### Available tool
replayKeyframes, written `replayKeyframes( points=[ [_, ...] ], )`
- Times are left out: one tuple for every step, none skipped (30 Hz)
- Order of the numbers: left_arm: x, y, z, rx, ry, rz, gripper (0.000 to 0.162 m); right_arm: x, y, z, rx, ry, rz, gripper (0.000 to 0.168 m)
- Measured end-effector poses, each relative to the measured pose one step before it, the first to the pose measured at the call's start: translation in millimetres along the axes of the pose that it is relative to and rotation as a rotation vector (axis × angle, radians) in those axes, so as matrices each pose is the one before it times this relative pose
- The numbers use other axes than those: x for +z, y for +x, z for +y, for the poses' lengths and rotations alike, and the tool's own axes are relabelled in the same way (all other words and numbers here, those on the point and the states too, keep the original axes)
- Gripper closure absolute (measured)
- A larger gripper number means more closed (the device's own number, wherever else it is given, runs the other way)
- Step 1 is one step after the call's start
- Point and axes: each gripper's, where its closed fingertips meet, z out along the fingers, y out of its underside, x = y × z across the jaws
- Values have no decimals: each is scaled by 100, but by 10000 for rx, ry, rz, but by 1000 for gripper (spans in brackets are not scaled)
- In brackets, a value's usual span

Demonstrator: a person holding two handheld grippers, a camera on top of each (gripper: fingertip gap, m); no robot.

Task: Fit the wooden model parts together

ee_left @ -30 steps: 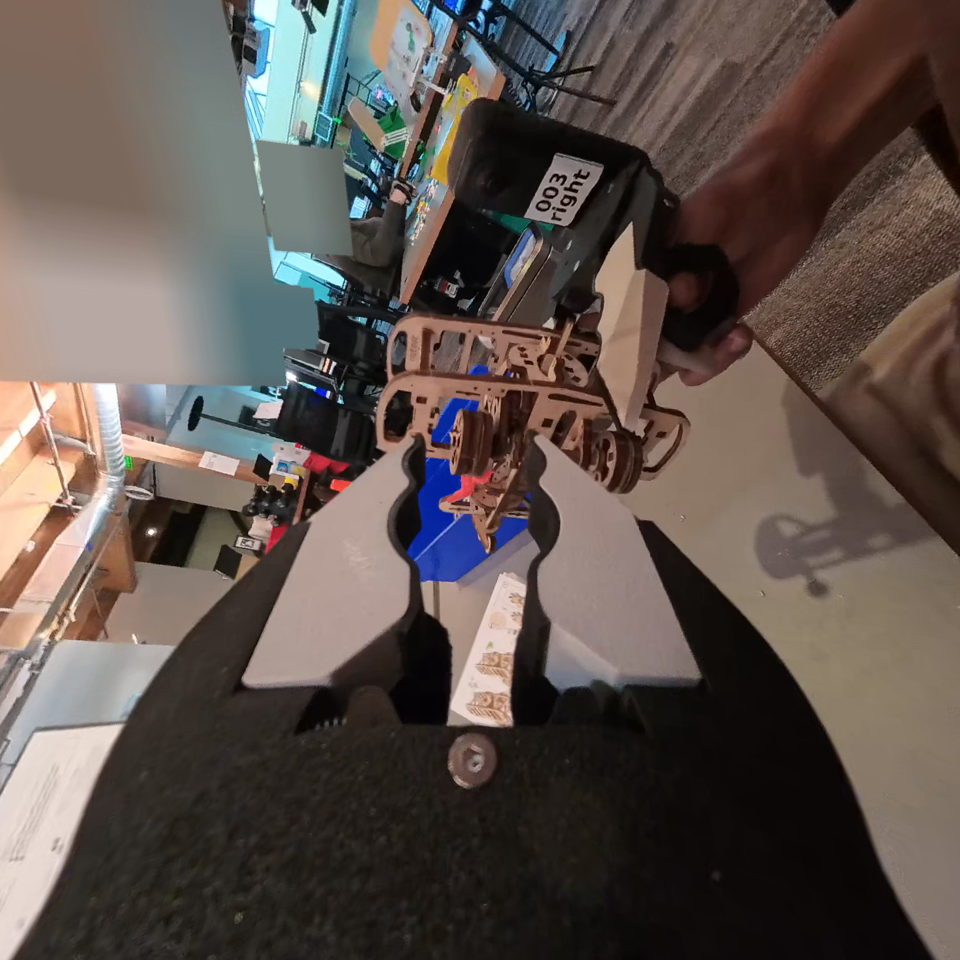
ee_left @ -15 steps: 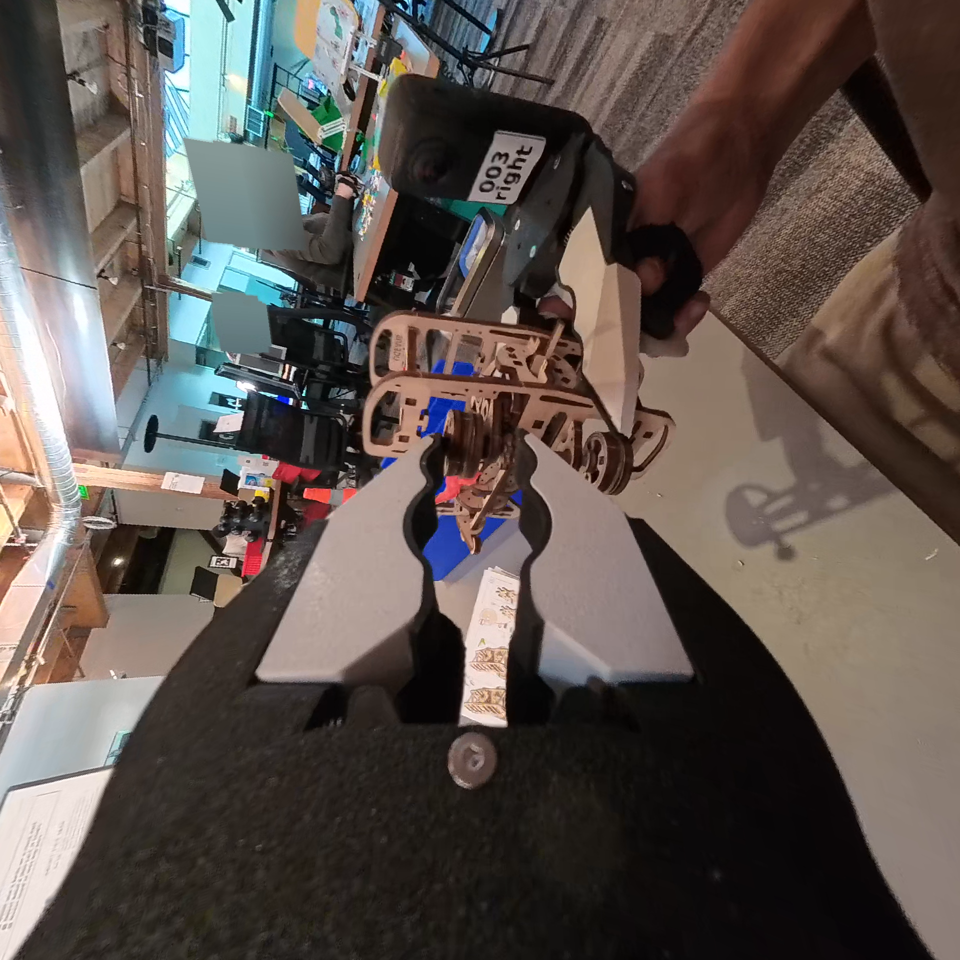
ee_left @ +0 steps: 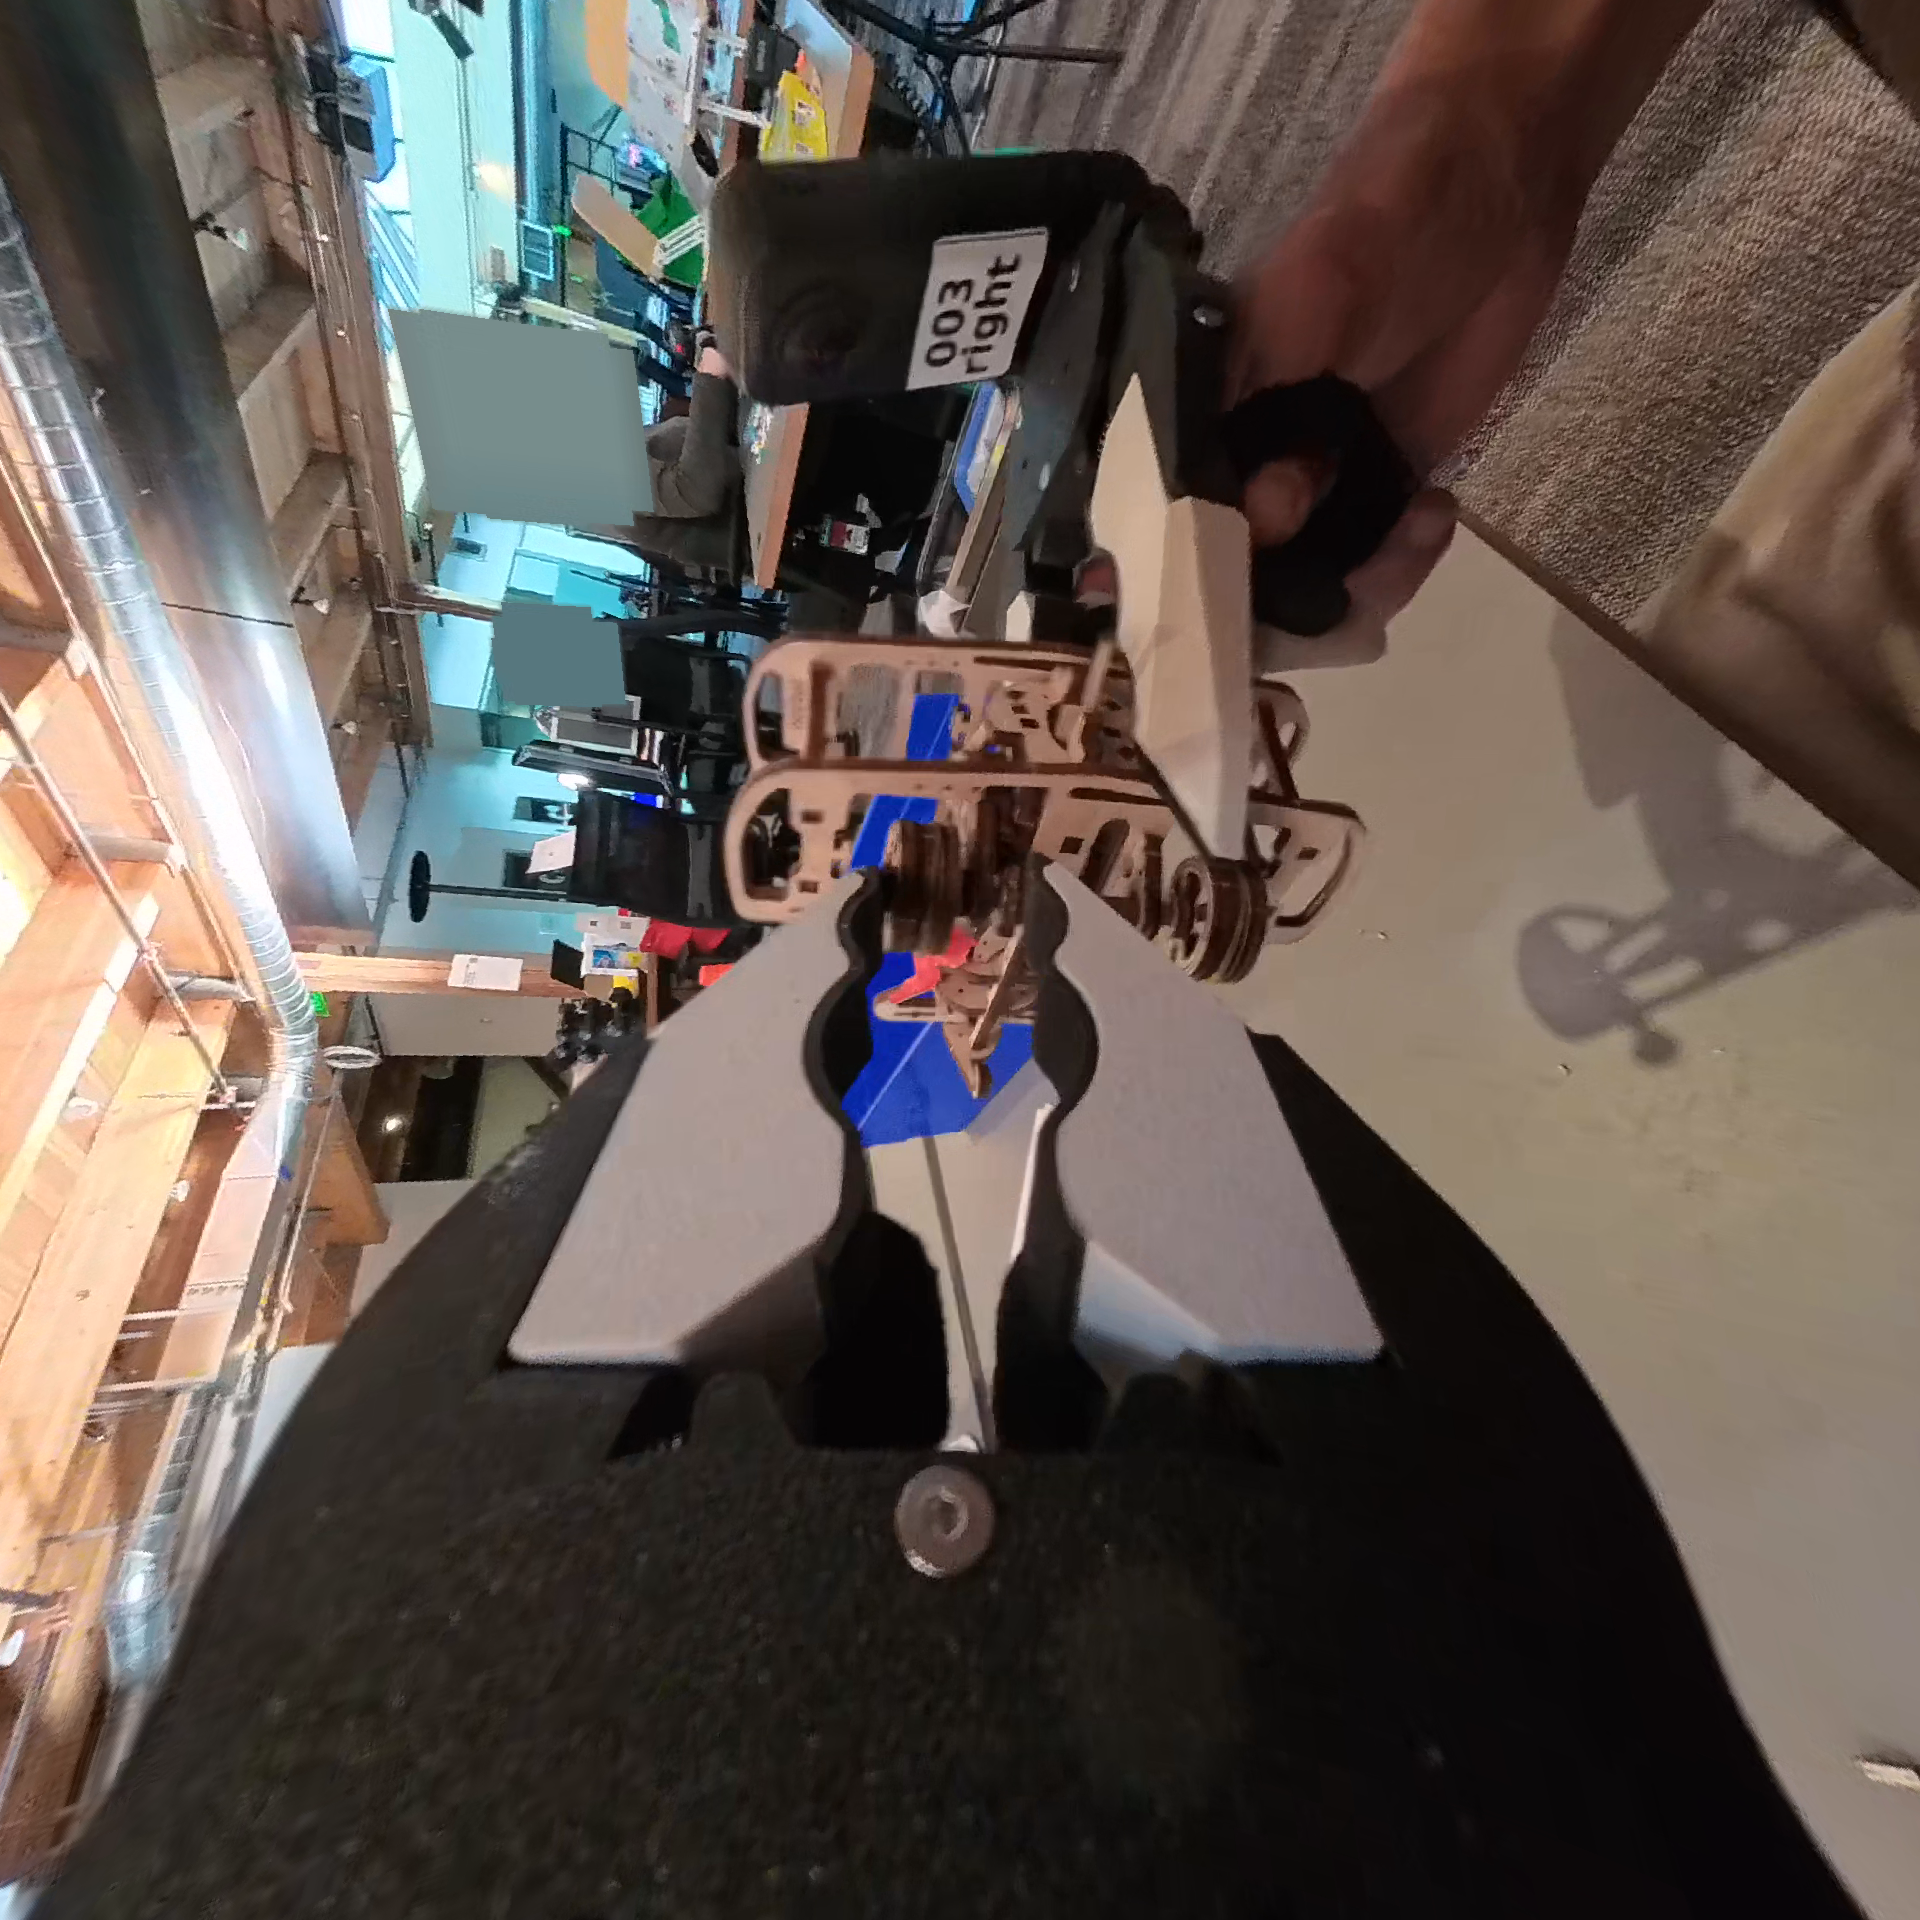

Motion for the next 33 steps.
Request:
replayKeyframes(
  points=[
    [-33, 11, -63, 80, 40, -116, 139, 8, 70, -52, 184, 28, -39, 85],
    [28, 102, 119, 74, -85, -33, 139, 57, 50, 150, 80, -86, -23, 85],
    [28, 139, 102, 63, -58, 11, 139, 63, 85, 205, 13, -94, 19, 85],
    [-21, 74, 3, -10, 38, -14, 138, 8, -1, 67, 14, 5, -19, 85],
    [-39, 15, 13, -78, 23, 6, 138, -14, -40, -1, 42, 32, -31, 85],
    [-23, 43, 46, -81, -10, 55, 138, -19, -19, 9, 38, 10, -17, 85],
    [-21, 79, 67, -41, -33, 103, 139, 0, 2, 46, -17, -36, 12, 85],
    [-17, 54, 19, 28, -3, 60, 139, -3, -24, 47, -64, -42, 16, 85],
    [-38, 19, -29, 146, 23, -4, 140, 4, -26, 4, -71, -37, 30, 85],
    [-21, 30, -53, 242, 10, -19, 139, 32, -14, 20, -58, -65, 35, 85],
    [-2, -30, -41, 133, -18, -18, 139, 42, -12, 140, -84, -141, 42, 85],
    [31, 93, 40, -77, -67, 138, 140, 32, 12, 150, -39, -128, 44, 85],
    [5, 29, -49, -143, 2, 114, 140, -14, -53, 65, 54, -52, -42, 85],
    [-33, -53, -26, 30, 2, 27, 140, -19, -84, -31, 94, 34, -69, 85],
    [15, -16, 69, 91, -76, 30, 141, 0, 27, -14, 25, 30, 24, 85],
    [15, 91, -5, 37, -43, 101, 141, 50, 27, 112, -67, -78, 45, 85],
    [3, 29, -64, -26, 17, 38, 141, 18, -29, 66, -40, -47, 4, 85],
    [25, 38, 32, 11, -15, 29, 141, -27, 10, 45, 15, -30, -15, 85],
    [-5, -44, -20, -24, 9, -40, 140, -18, -20, -27, 39, 29, -29, 85],
    [-9, -155, -29, -277, 1, -92, 140, -43, 0, -167, 55, 114, -15, 85],
    [36, -109, 93, -259, -19, -56, 139, -53, 69, -147, 81, 89, -4, 85],
    [-17, -65, 103, 78, -24, -135, 140, -41, 56, -59, 89, 50, -26, 85],
    [-69, -53, -50, 141, 93, -196, 140, -45, 44, -131, 53, 93, -17, 85],
    [-2, 61, 59, -14, 3, -53, 139, -21, 22, -82, -2, 62, 0, 85],
    [-11, 4, 65, -179, -30, 5, 135, -11, 42, 28, 7, -5, 2, 85],
    [-85, -16, -77, -328, 73, 73, 131, -35, 10, 4, 65, 18, -32, 85],
    [-154, 45, -113, -367, 89, 158, 129, -65, 45, -71, 65, 77, -7, 85],
    [-200, -259, -74, -317, 58, -31, 128, -69, 69, -88, 46, 83, 9, 85],
    [-258, -131, -141, -218, 111, 36, 126, -74, 59, 15, 4, 4, 21, 85],
    [-212, -108, -42, -186, 40, 12, 126, -65, 76, 50, -43, -36, 38, 85],
    [-234, -216, -30, -245, 57, -56, 126, -48, 67, 47, -47, -30, 42, 85],
    [-276, -113, -102, -338, 127, 32, 127, -51, 36, 18, -39, -18, 20, 85],
    [-211, -53, 41, -428, 51, 92, 127, -35, 14, -39, -38, 12, 22, 85]
  ],
)
